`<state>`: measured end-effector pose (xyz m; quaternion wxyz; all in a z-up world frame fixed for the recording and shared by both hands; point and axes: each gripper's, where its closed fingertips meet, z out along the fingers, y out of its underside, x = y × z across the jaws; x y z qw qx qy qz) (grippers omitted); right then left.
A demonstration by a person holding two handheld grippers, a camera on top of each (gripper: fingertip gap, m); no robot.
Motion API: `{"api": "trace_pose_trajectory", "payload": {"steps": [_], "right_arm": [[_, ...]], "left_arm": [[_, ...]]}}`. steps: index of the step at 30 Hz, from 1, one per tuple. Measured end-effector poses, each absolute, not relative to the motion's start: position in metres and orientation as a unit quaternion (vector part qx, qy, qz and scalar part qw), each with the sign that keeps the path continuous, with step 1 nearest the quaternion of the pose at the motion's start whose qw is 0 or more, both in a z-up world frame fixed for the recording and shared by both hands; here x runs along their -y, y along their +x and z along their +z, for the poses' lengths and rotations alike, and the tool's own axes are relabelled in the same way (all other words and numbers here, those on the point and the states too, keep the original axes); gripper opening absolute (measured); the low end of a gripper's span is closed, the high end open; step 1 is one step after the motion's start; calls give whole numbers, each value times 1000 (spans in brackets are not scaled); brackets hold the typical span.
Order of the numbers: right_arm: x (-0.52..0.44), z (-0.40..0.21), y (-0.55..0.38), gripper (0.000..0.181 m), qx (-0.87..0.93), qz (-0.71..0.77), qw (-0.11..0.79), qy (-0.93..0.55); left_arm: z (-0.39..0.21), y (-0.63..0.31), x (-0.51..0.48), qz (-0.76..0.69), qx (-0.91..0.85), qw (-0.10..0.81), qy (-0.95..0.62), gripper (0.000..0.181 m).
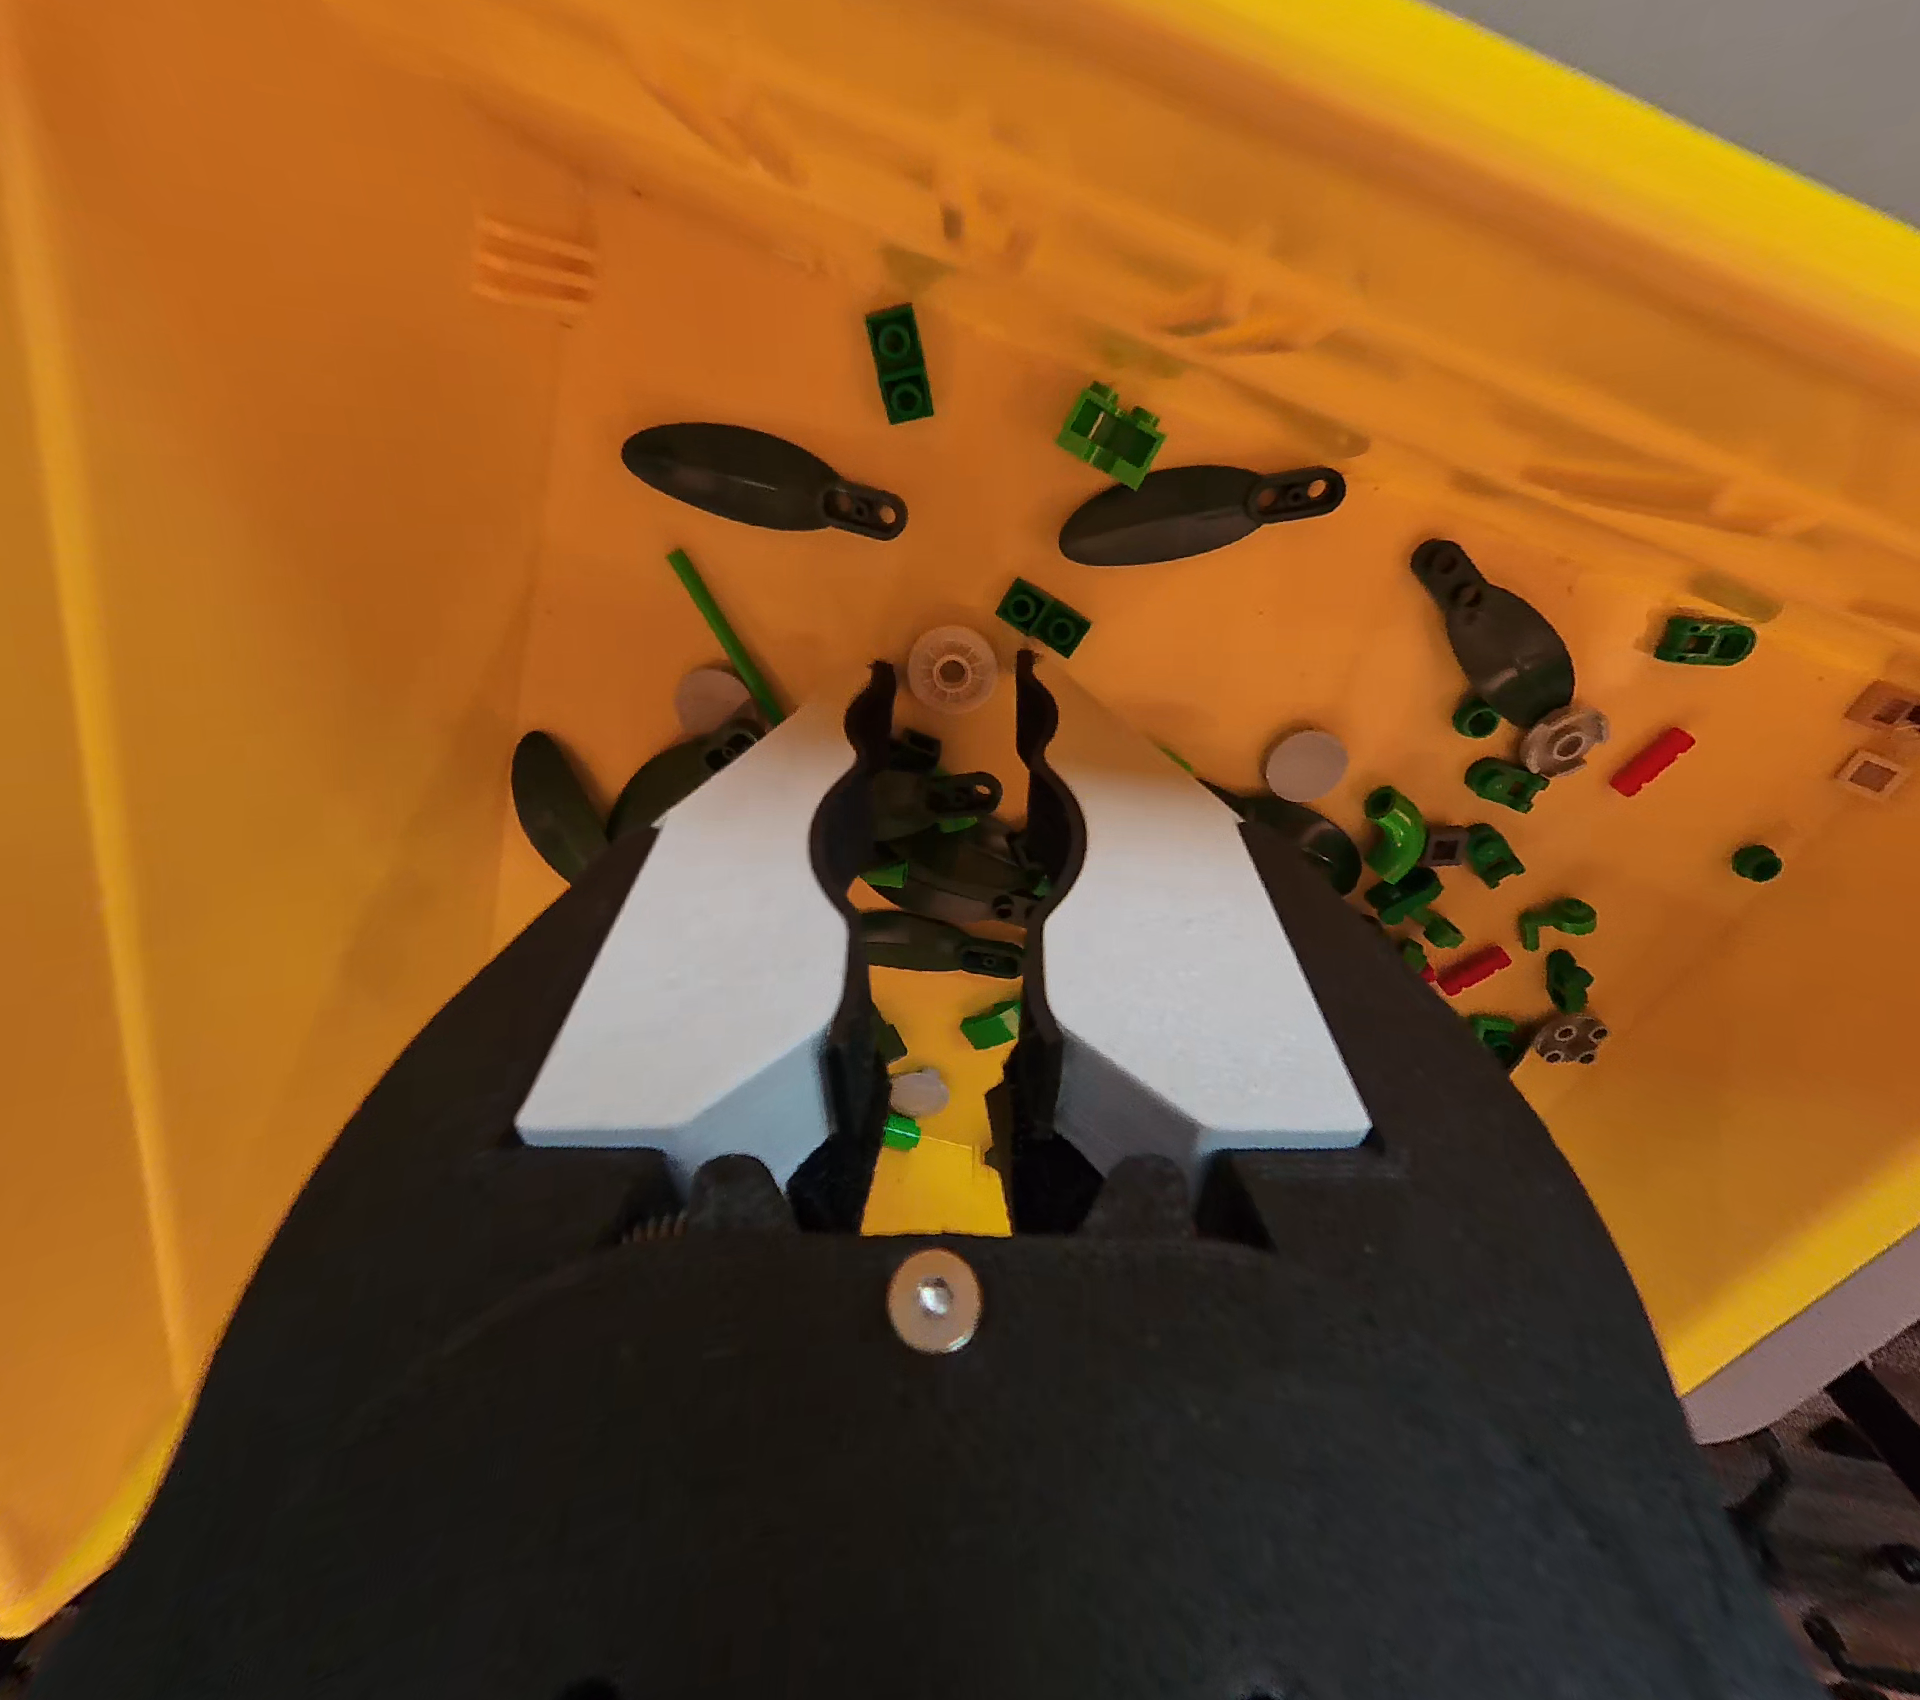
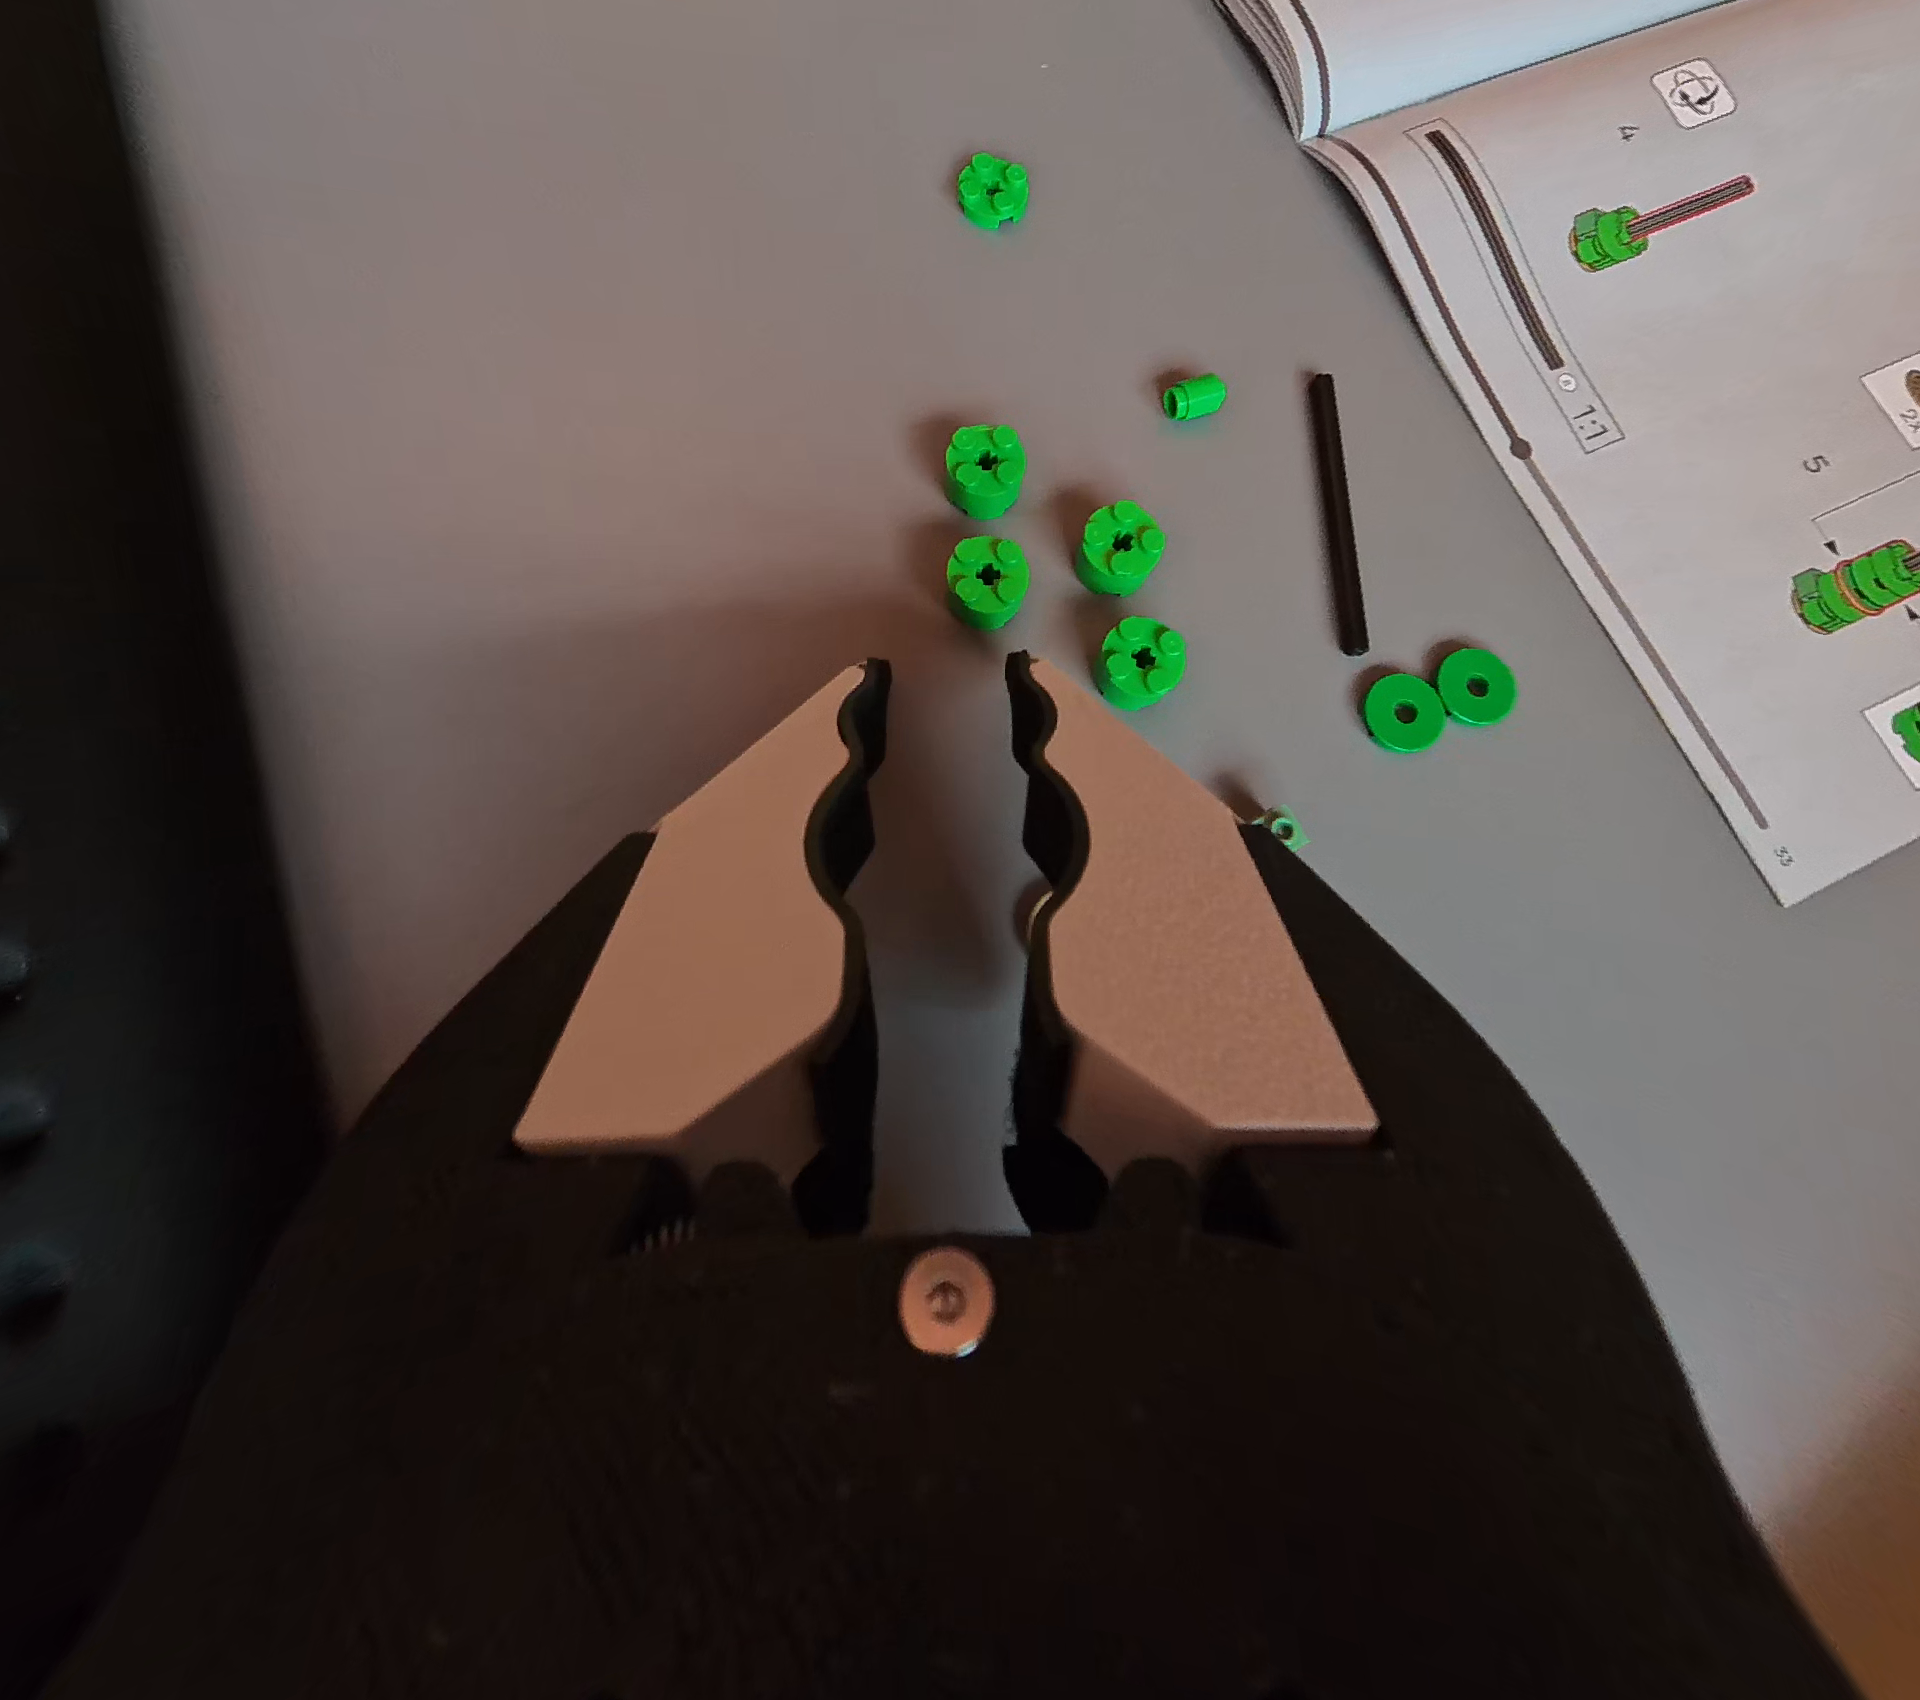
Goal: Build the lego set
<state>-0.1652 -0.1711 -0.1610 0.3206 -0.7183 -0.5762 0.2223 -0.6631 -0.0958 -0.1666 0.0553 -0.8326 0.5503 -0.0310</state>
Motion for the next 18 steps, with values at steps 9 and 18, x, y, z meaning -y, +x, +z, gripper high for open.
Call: {"api": "trace_pose_trajectory", "payload": {"steps": [9,18], "right_arm": [[172,-158,-165,23,576,223,327,-715],[175,-154,-169,23,582,224,333,-707]], "left_arm": [[-150,-669,90,-12,-536,80,-840,16],[-30,-682,82,39,-512,176,-840,16]]}}
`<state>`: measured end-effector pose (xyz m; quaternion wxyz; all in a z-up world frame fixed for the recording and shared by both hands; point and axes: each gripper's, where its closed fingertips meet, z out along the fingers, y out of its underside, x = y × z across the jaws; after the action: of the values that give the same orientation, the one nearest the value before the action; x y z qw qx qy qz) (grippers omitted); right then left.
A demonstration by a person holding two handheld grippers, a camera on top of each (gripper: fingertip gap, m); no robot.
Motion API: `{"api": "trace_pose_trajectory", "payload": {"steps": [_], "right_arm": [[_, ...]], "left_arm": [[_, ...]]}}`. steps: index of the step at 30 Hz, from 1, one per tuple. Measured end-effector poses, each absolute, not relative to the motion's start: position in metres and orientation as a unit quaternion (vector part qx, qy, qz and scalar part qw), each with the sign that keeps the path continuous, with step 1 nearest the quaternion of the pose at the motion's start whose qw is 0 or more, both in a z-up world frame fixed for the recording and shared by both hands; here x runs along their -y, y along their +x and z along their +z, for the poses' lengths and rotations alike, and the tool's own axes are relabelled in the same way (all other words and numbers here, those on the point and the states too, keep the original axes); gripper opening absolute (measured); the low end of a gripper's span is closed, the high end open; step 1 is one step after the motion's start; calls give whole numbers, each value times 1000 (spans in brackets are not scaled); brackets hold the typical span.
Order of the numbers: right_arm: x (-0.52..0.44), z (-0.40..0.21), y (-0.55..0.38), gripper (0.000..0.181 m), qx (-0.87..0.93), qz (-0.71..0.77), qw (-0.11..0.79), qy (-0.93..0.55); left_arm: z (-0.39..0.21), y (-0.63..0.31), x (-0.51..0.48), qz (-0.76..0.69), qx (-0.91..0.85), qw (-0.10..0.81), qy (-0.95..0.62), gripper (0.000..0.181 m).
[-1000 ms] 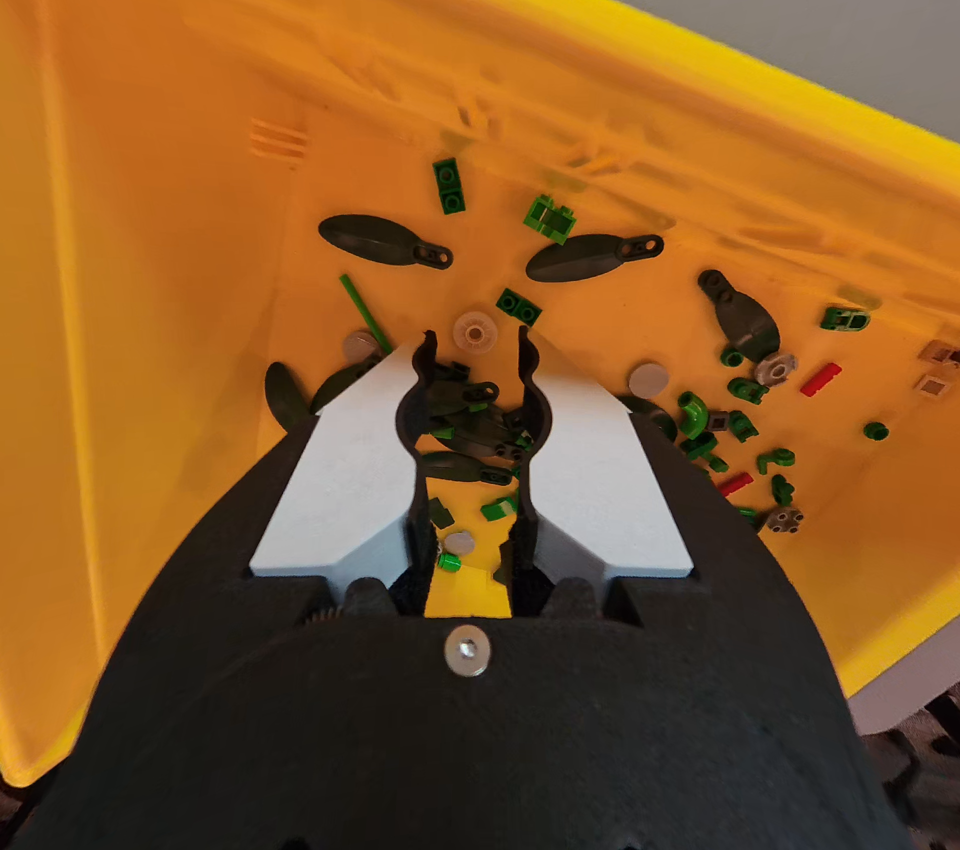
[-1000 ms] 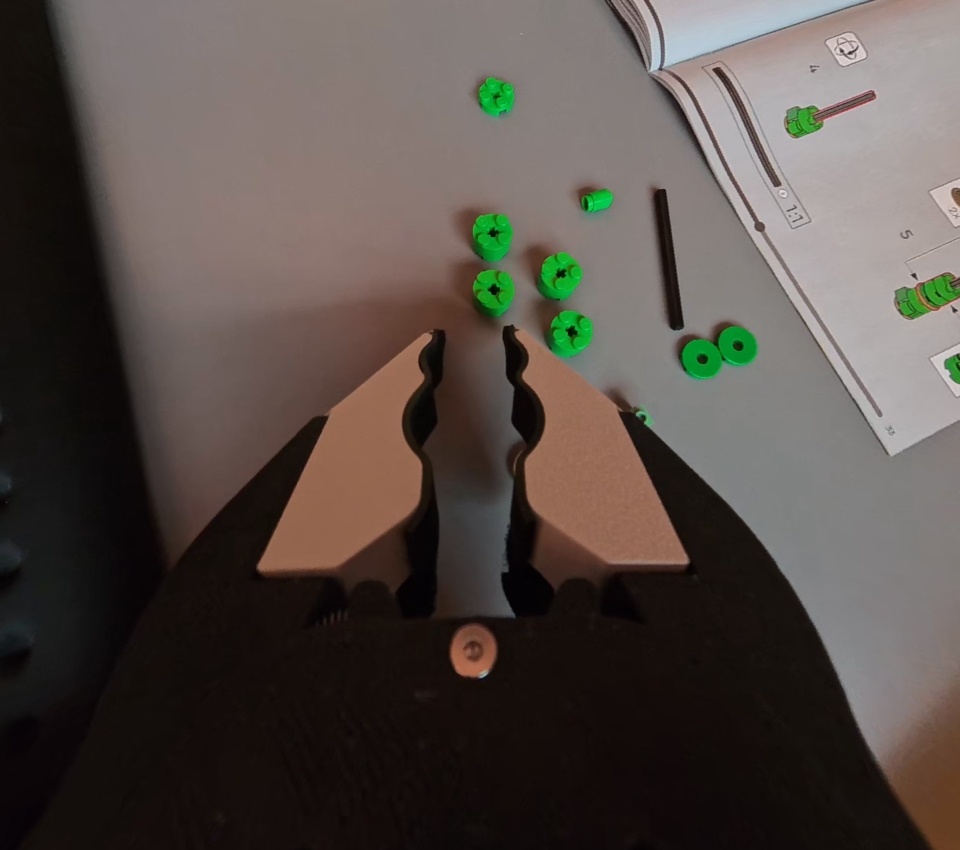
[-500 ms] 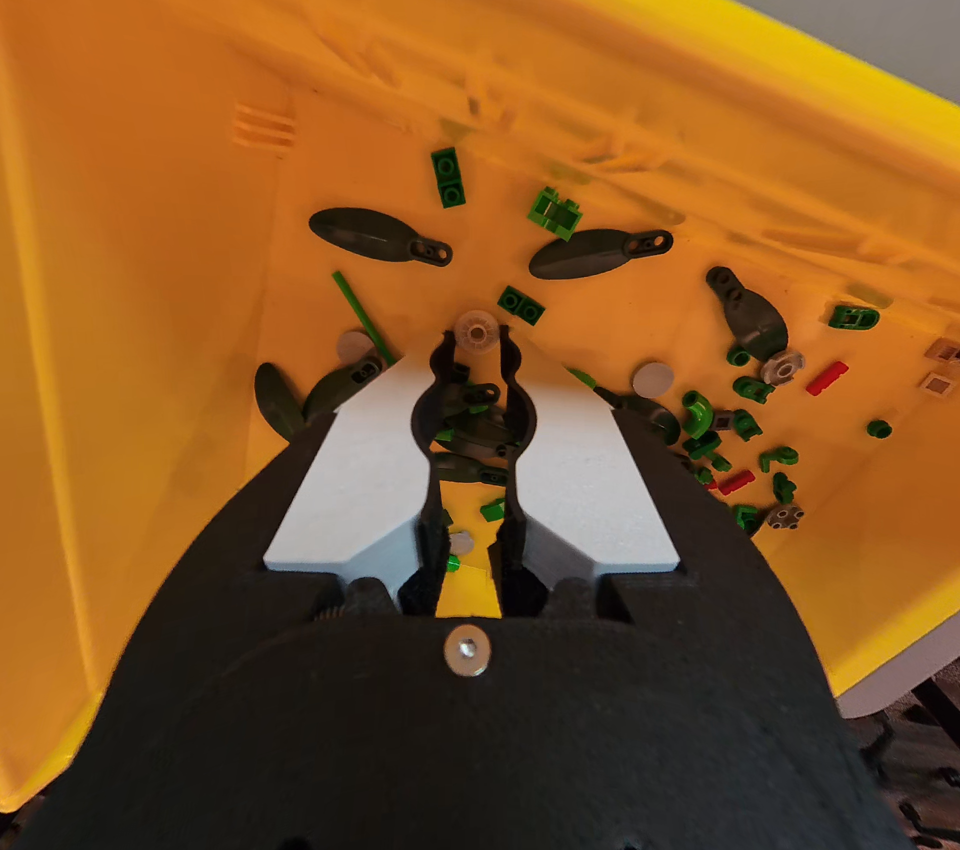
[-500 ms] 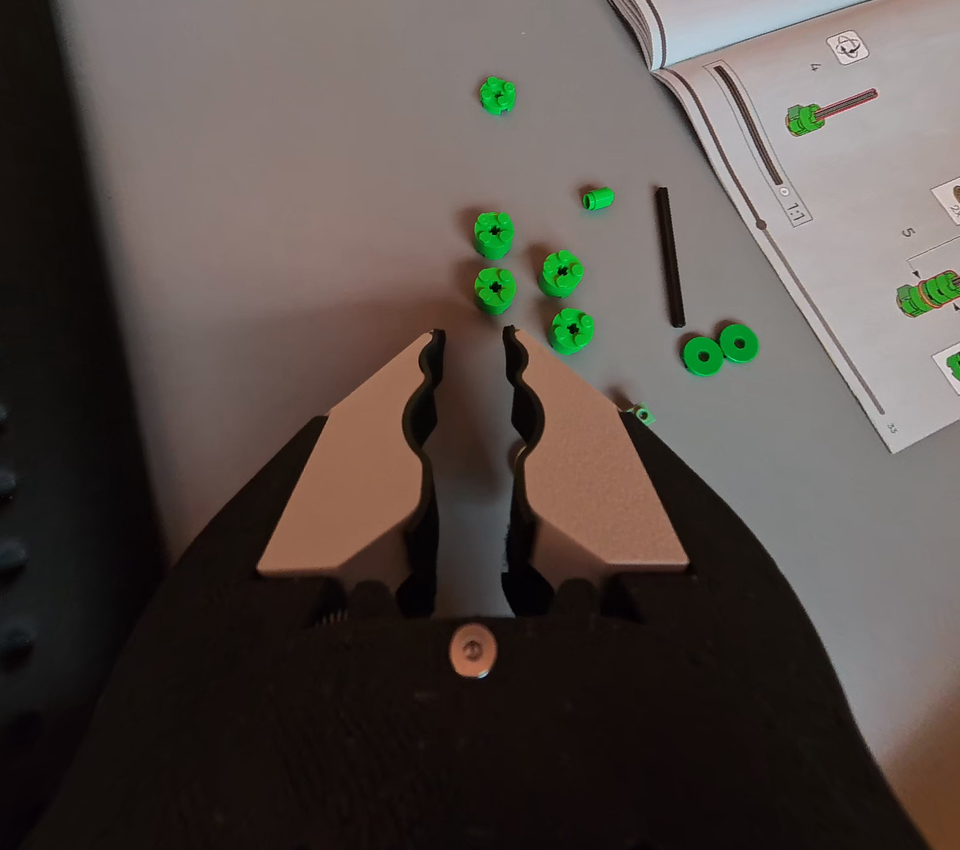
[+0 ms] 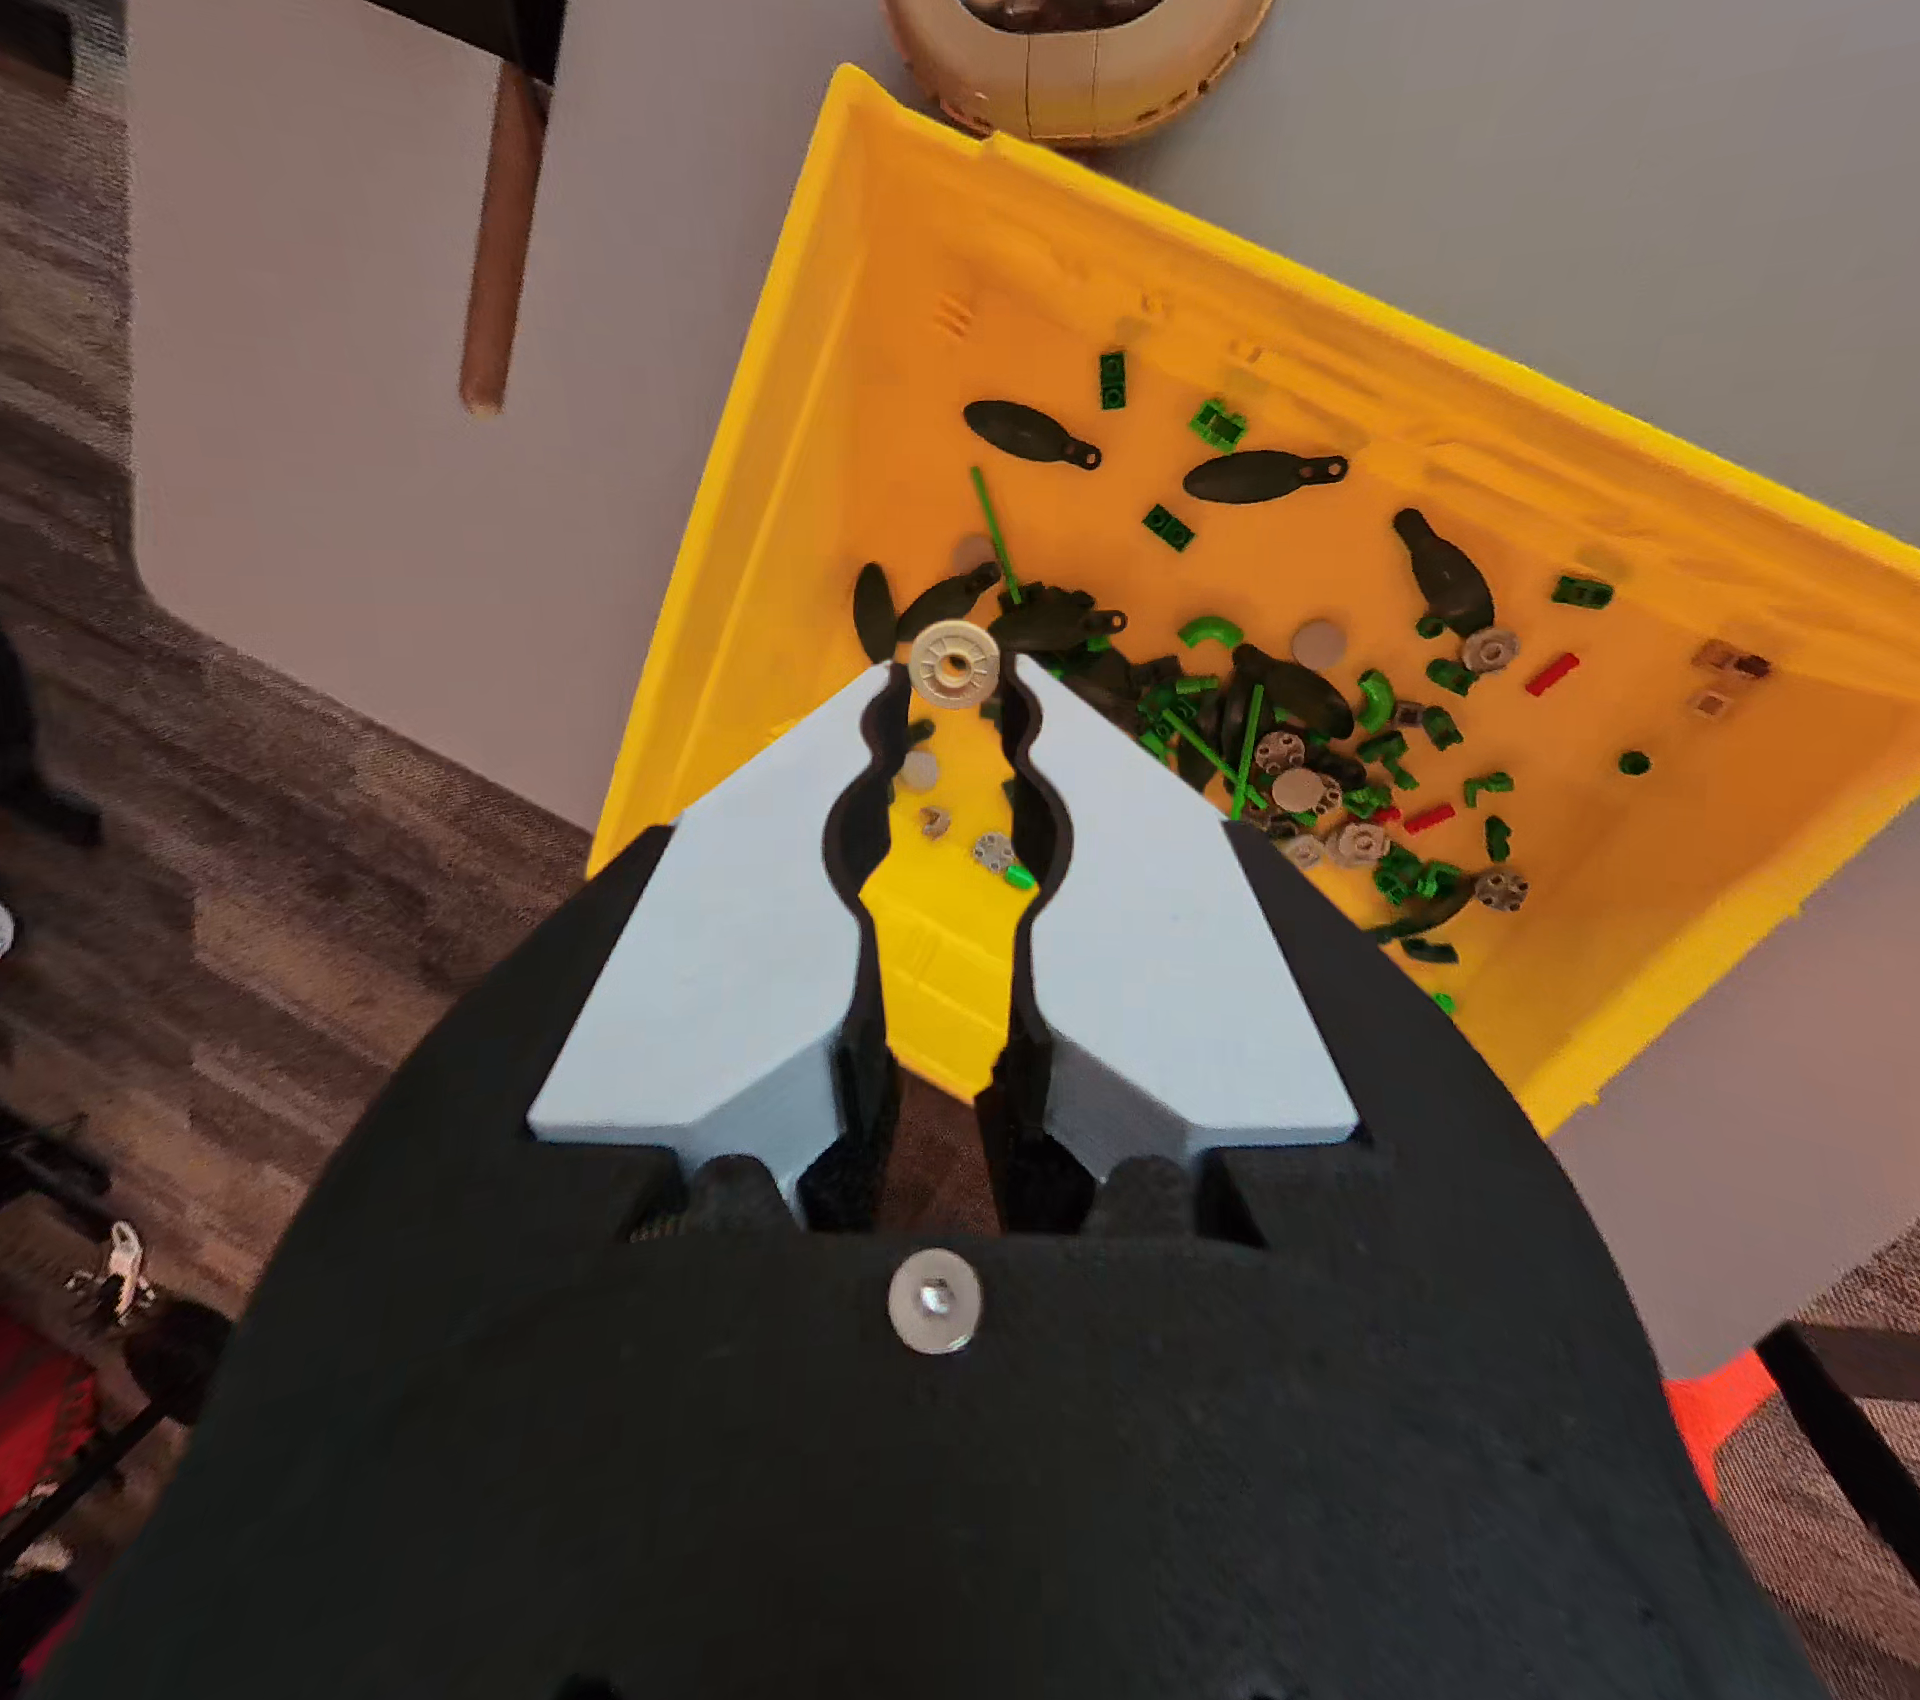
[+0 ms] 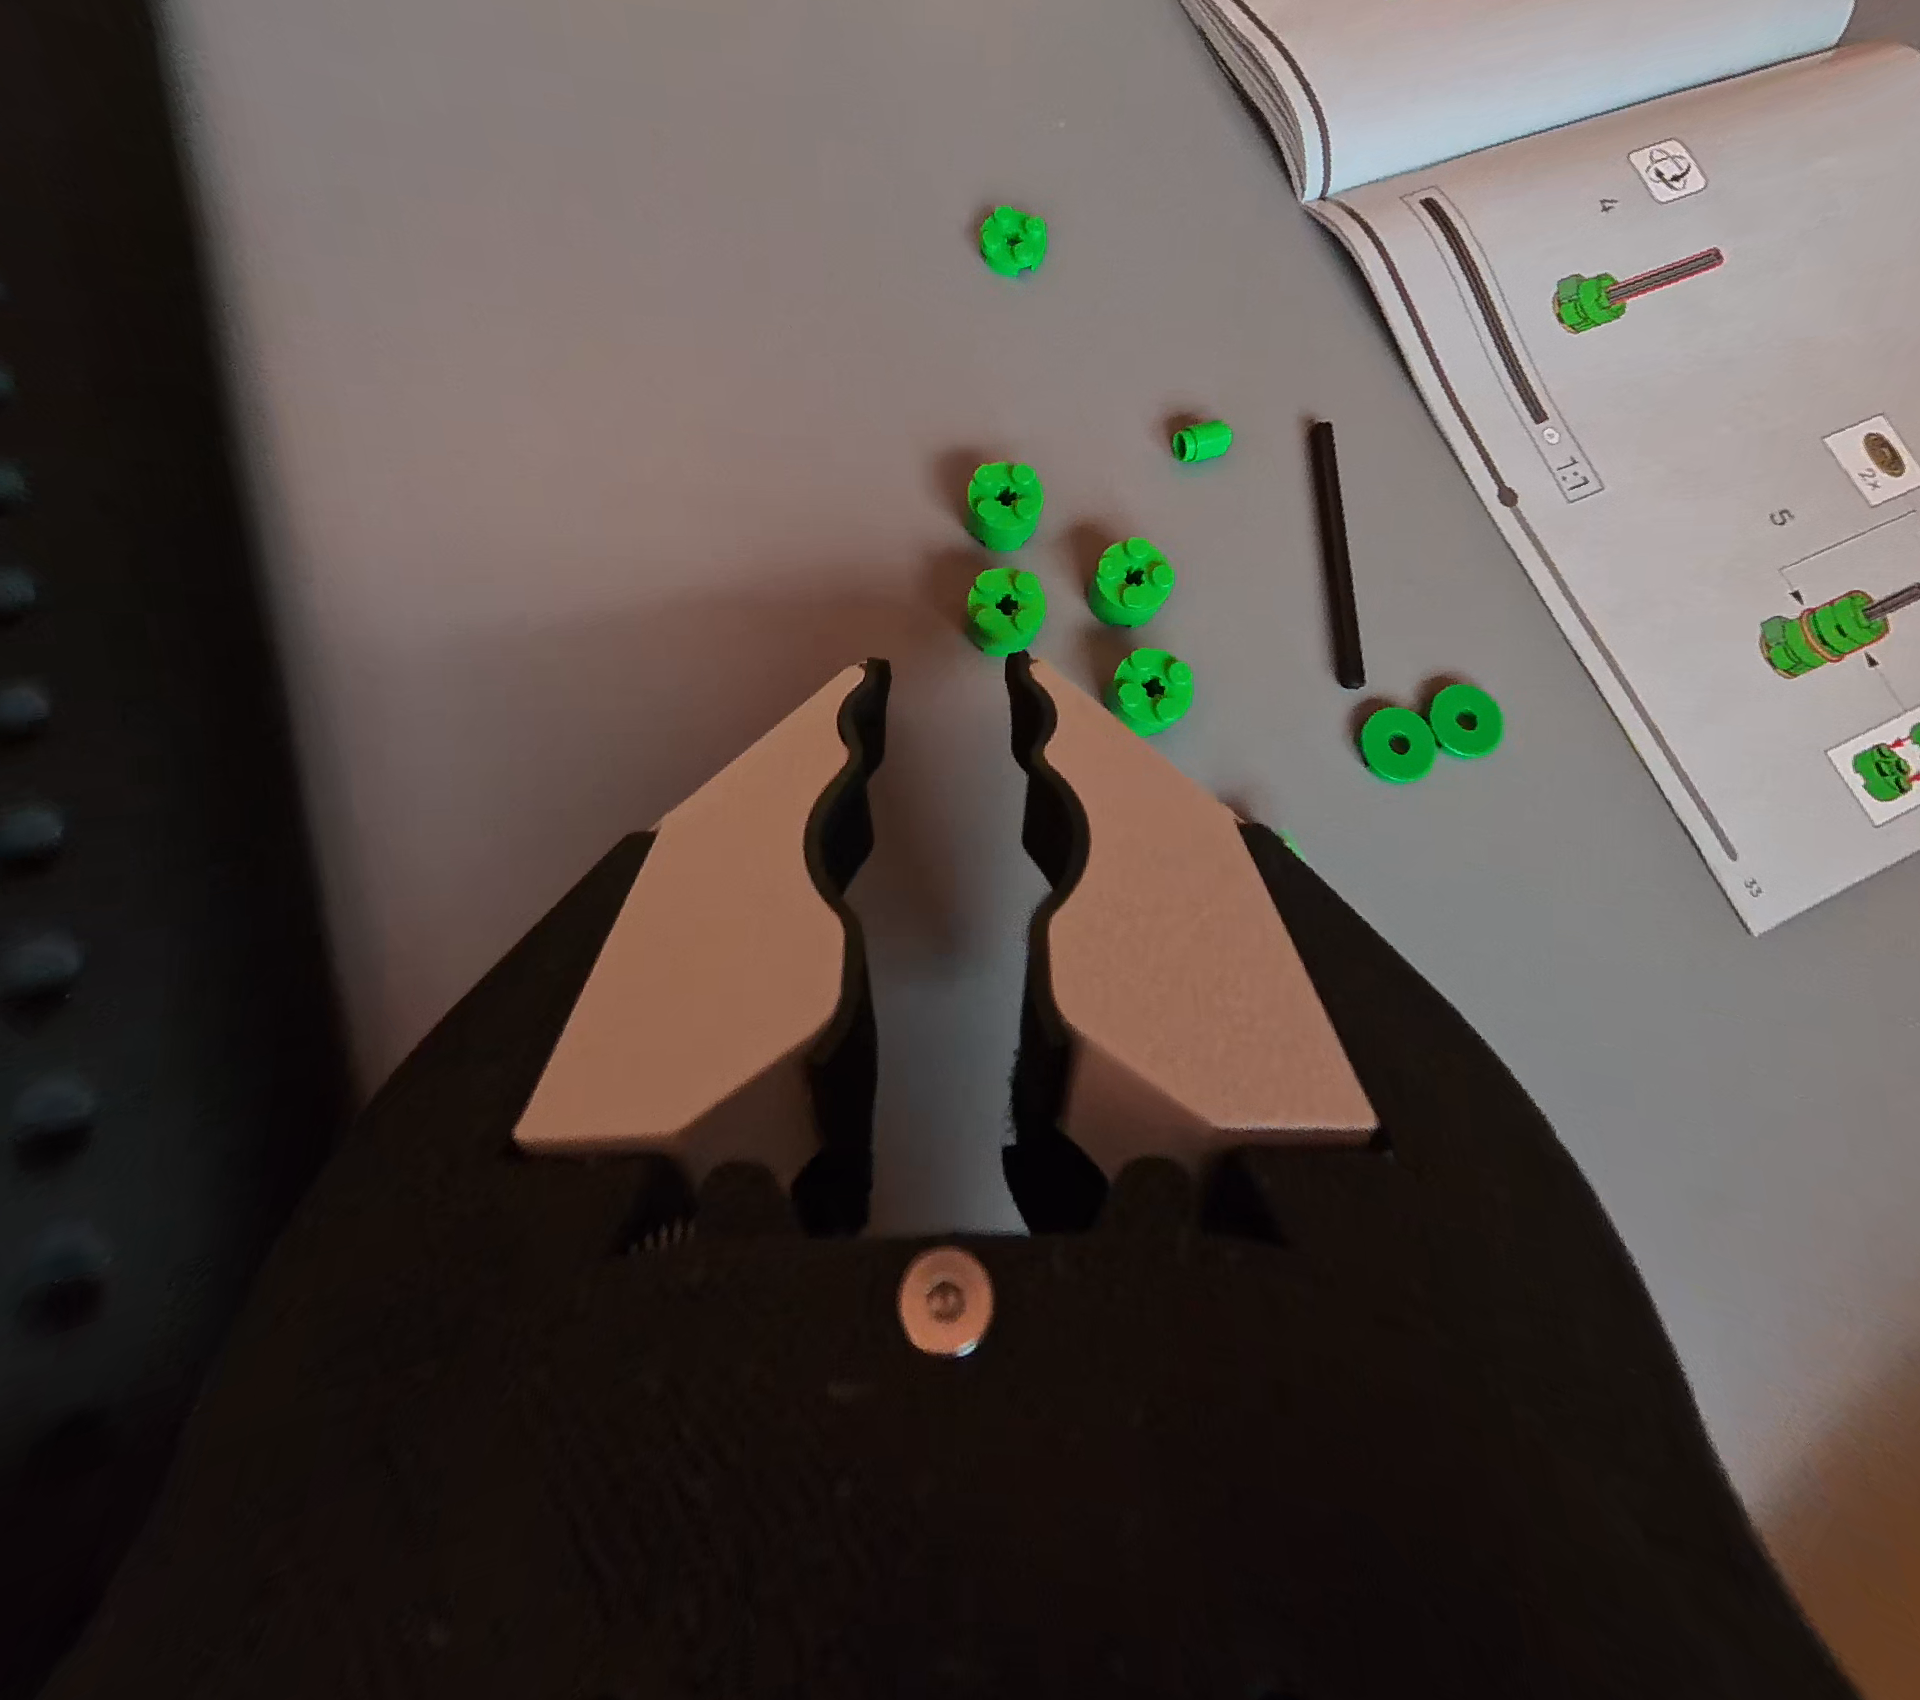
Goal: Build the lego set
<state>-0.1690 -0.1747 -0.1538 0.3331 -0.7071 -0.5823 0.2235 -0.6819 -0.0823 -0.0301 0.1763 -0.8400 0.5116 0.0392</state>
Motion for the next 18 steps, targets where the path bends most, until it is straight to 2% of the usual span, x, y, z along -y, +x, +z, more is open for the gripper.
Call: {"api": "trace_pose_trajectory", "payload": {"steps": [8,18], "right_arm": [[179,-149,-170,23,588,226,341,-698],[179,-141,-160,23,584,214,363,-694]], "left_arm": [[-40,-658,129,44,-532,168,-829,16],[-44,-491,160,-39,-646,188,-739,16]]}}
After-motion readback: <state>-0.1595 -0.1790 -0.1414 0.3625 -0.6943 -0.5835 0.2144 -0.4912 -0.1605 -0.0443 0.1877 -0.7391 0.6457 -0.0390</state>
